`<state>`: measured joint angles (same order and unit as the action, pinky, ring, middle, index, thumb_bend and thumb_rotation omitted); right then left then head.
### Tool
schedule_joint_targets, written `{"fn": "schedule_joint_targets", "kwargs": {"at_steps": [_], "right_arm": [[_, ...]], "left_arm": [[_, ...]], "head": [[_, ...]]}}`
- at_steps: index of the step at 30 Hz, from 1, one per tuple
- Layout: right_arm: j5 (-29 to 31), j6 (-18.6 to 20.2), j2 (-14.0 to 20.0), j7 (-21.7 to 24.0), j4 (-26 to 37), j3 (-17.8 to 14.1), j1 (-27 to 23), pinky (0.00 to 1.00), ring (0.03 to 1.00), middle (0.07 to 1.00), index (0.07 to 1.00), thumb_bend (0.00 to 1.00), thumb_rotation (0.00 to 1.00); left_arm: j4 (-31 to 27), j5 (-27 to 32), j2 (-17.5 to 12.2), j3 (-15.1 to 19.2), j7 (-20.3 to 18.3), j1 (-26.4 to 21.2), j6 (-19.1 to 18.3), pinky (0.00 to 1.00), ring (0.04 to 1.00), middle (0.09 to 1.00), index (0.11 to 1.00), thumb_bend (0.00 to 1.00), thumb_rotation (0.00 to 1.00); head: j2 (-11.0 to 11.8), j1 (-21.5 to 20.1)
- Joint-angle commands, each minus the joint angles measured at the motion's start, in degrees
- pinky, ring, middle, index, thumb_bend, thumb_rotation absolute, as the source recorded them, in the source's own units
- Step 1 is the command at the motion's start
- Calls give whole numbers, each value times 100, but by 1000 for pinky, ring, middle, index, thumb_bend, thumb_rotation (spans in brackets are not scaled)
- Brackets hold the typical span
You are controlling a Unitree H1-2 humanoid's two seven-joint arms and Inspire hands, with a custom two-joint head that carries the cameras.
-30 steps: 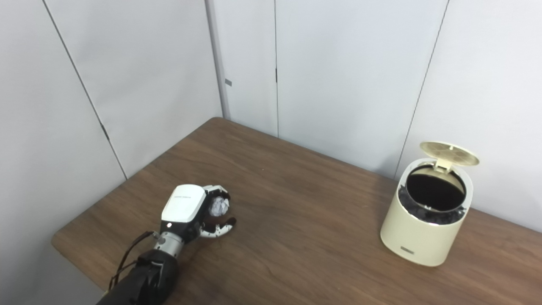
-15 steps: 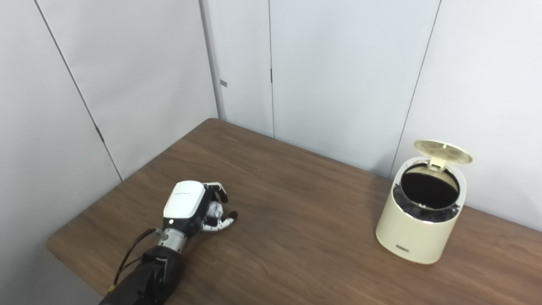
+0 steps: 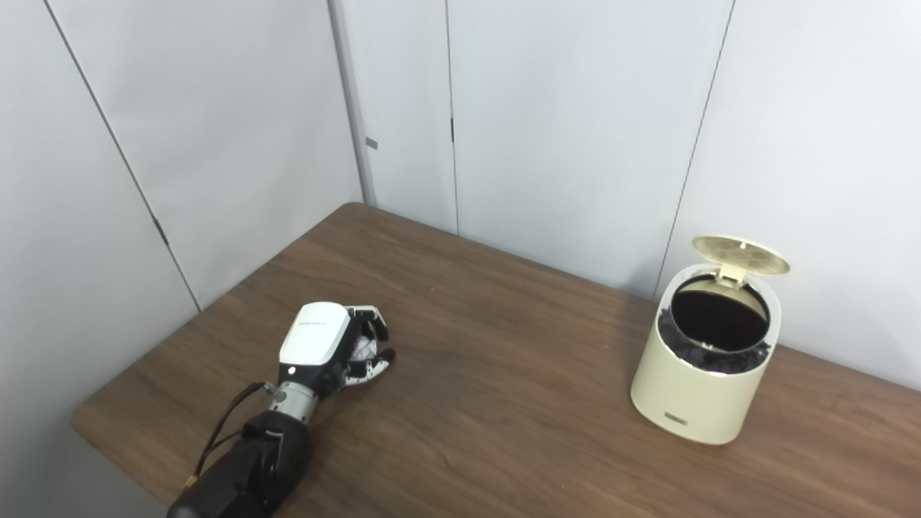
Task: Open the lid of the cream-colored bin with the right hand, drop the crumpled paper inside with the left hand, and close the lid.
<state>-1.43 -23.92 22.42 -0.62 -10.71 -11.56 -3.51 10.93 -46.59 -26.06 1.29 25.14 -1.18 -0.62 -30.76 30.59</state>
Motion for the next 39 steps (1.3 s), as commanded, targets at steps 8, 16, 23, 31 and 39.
{"fn": "schedule_joint_targets", "kwargs": {"at_steps": [8, 16, 23, 31, 39], "right_arm": [[-42, -163, -53, -58, 89, -28, 23, 512, 690, 722, 690, 590, 833], [-330, -129, -248, -158, 184, 47, -27, 547, 710, 726, 695, 595, 850], [-671, -215, -334, -315, 126, 96, -116, 548, 709, 726, 711, 580, 920], [-648, -116, -621, -411, 300, 157, -55, 567, 729, 737, 716, 553, 904], [-759, -180, -949, -464, 442, 335, -8, 577, 735, 744, 722, 429, 903]], "left_arm": [[400, 92, 168, -171, 511, 162, 434, 137, 178, 448, 489, 522, 0], [-422, 185, 145, -56, 376, 225, 510, 149, 184, 453, 487, 522, 0], [-1104, 148, 78, 14, 145, 279, 517, 137, 166, 456, 487, 521, 0], [-1657, 22, 38, 19, 53, 178, 730, 126, 155, 452, 490, 521, 0], [-1995, -138, 57, -16, 57, -117, 1147, 117, 146, 450, 492, 520, 0]], "head": [[49, -97], [164, -250], [229, -350], [333, -618], [477, -946]]}}
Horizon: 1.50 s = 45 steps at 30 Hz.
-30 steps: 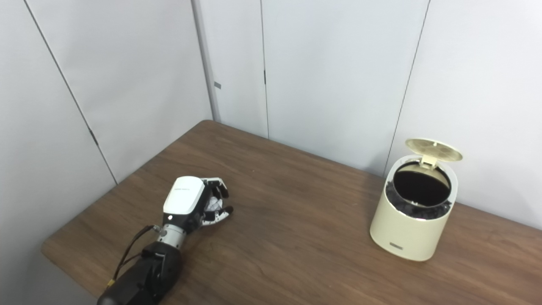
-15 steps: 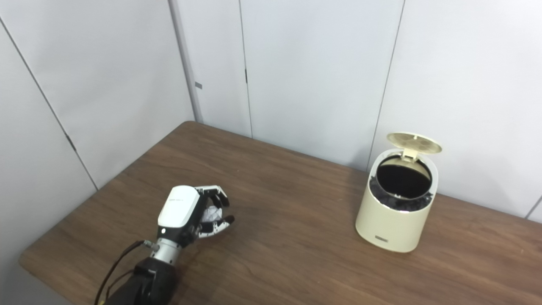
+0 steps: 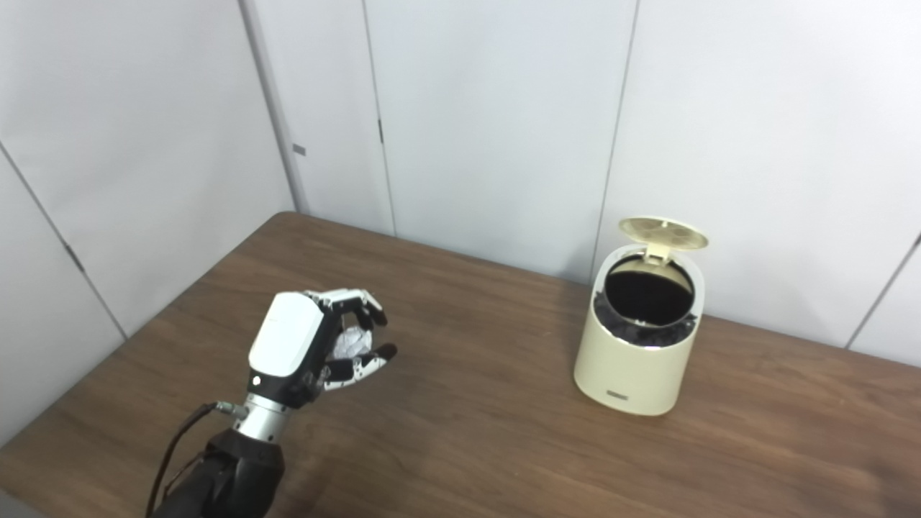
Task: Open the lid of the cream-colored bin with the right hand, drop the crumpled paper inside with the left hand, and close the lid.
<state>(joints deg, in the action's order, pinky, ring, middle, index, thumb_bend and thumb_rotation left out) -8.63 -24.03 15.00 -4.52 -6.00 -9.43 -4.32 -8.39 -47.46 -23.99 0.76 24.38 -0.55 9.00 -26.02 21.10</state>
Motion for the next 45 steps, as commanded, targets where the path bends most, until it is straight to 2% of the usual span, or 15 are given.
{"fn": "schedule_joint_targets", "kwargs": {"at_steps": [1, 7, 12, 14, 17, 19, 22, 32, 35, 40, 45], "right_arm": [[-59, -160, -243, -88, -7, 144, 81, 581, 738, 747, 723, 406, 909], [-446, 66, -570, -308, 174, 248, 127, 550, 718, 738, 717, 329, 952], [-751, 111, -781, -485, 146, 382, 107, 599, 739, 747, 727, 278, 984], [-791, 137, -861, -542, 101, 418, 91, 633, 753, 750, 731, 211, 951], [-790, 215, -1006, -623, 121, 470, 84, 645, 755, 754, 727, 168, 872], [-814, 273, -1085, -656, 172, 512, 87, 630, 752, 756, 729, 114, 825], [-844, 302, -1167, -687, 190, 578, 90, 633, 752, 757, 731, 88, 742], [-1026, 423, -1308, -874, 124, 734, 99, 665, 769, 772, 746, 94, 579], [-993, 402, -1353, -900, 69, 768, 92, 669, 771, 773, 753, 102, 566], [-991, 350, -1430, -964, -33, 810, 84, 671, 774, 777, 757, 138, 571], [-1202, 388, -1480, -1135, -66, 894, 107, 682, 776, 774, 760, 140, 543]], "left_arm": [[23, -48, -160, 33, 168, -235, 281, 117, 146, 450, 492, 520, 0], [341, -56, -273, 60, 288, -524, 815, 121, 151, 449, 494, 521, 0], [46, 64, -213, -8, -88, -864, 867, 107, 138, 447, 493, 520, 0], [-54, 76, -140, -89, -271, -1069, 837, 106, 135, 448, 493, 520, 0], [-93, 209, -31, -189, -508, -1326, 838, 107, 135, 452, 491, 519, 0], [-38, 196, 31, -215, -549, -1444, 861, 109, 135, 452, 491, 519, 0], [83, 118, 116, -277, -544, -1603, 917, 106, 132, 448, 494, 519, 0], [263, 181, 278, -509, -706, -2001, 1067, 103, 131, 439, 497, 518, 0], [413, 180, 316, -614, -669, -2159, 1242, 103, 133, 441, 497, 518, 0], [582, 93, 454, -755, -685, -2366, 1318, 103, 132, 443, 498, 518, 0], [937, 20, 616, -955, -629, -2665, 1475, 102, 130, 443, 497, 518, 0]], "head": [[6, -27], [76, -465], [182, -946], [252, -1105], [297, -1319], [319, -1408], [380, -1567], [565, -1866], [619, -1983], [667, -2117], [712, -2276]]}}
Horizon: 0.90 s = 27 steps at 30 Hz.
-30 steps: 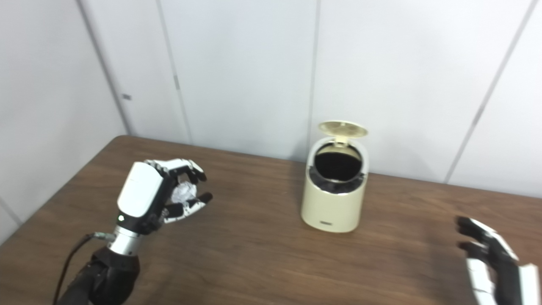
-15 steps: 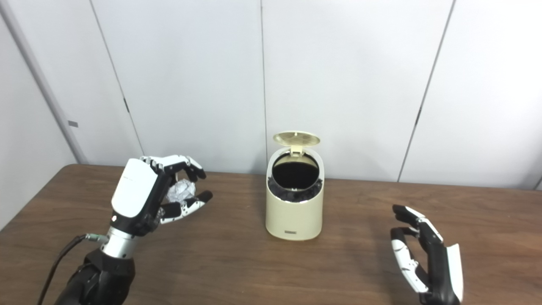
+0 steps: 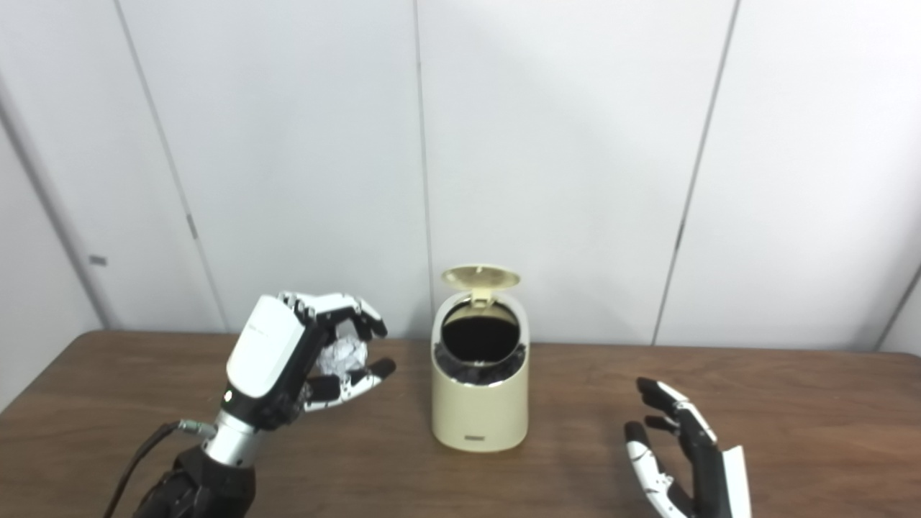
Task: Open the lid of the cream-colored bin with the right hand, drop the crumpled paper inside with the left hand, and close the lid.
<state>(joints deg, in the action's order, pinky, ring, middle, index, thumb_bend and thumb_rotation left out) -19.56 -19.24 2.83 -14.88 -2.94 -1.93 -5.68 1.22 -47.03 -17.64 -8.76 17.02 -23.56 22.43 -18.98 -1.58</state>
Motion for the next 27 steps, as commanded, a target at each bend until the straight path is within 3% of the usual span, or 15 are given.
{"fn": "schedule_joint_targets", "kwargs": {"at_steps": [1, 7, 21, 27], "right_arm": [[-124, -100, -269, -127, -385, 160, 245, 685, 777, 774, 761, 138, 527], [-246, -104, -311, -281, -424, 254, 247, 678, 767, 772, 761, 150, 552], [-327, -128, -537, -494, -501, 415, 270, 691, 769, 768, 754, 163, 548], [-468, -129, -603, -581, -528, 509, 298, 681, 770, 774, 762, 194, 654]], "left_arm": [[55, -55, 5, -42, 138, -426, 163, 103, 131, 443, 498, 518, 0], [557, -14, 133, -248, 282, -789, 409, 102, 131, 443, 496, 518, 0], [1384, 149, 279, -777, 509, -1360, 444, 115, 147, 446, 495, 518, 0], [1875, -159, 147, -1224, 1096, -1627, 446, 106, 137, 447, 495, 518, 0]], "head": [[15, -25], [22, -199], [44, -599], [66, -765]]}}
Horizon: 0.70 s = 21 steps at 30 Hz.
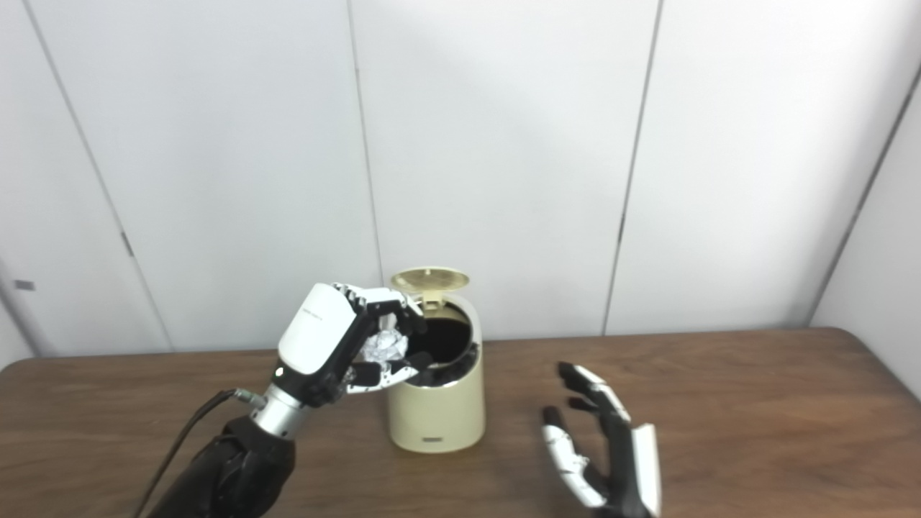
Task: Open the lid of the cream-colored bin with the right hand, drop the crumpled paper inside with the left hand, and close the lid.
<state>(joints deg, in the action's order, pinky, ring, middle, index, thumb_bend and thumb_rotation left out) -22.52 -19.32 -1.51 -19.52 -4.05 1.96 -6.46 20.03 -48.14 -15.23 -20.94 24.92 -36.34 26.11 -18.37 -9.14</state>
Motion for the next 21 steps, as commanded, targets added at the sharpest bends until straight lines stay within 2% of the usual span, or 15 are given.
{"fn": "schedule_joint_targets", "kwargs": {"at_steps": [1, 6, 21], "right_arm": [[-195, -98, -176, -130, -403, 136, 390, 680, 771, 776, 763, 198, 670], [-204, -100, -241, -172, -366, 181, 443, 672, 773, 781, 765, 180, 615], [-335, -70, -312, -316, -273, 314, 539, 685, 772, 779, 759, 190, 653]], "left_arm": [[126, -85, -103, -97, 443, -412, 79, 104, 135, 447, 495, 518, 0], [680, -115, -129, -414, 889, -665, 80, 95, 122, 448, 493, 519, 0], [2337, 9, -76, -1269, 2148, -1465, 81, 98, 120, 447, 491, 518, 0]], "head": [[3, -24], [-26, -95], [-65, -250]]}}
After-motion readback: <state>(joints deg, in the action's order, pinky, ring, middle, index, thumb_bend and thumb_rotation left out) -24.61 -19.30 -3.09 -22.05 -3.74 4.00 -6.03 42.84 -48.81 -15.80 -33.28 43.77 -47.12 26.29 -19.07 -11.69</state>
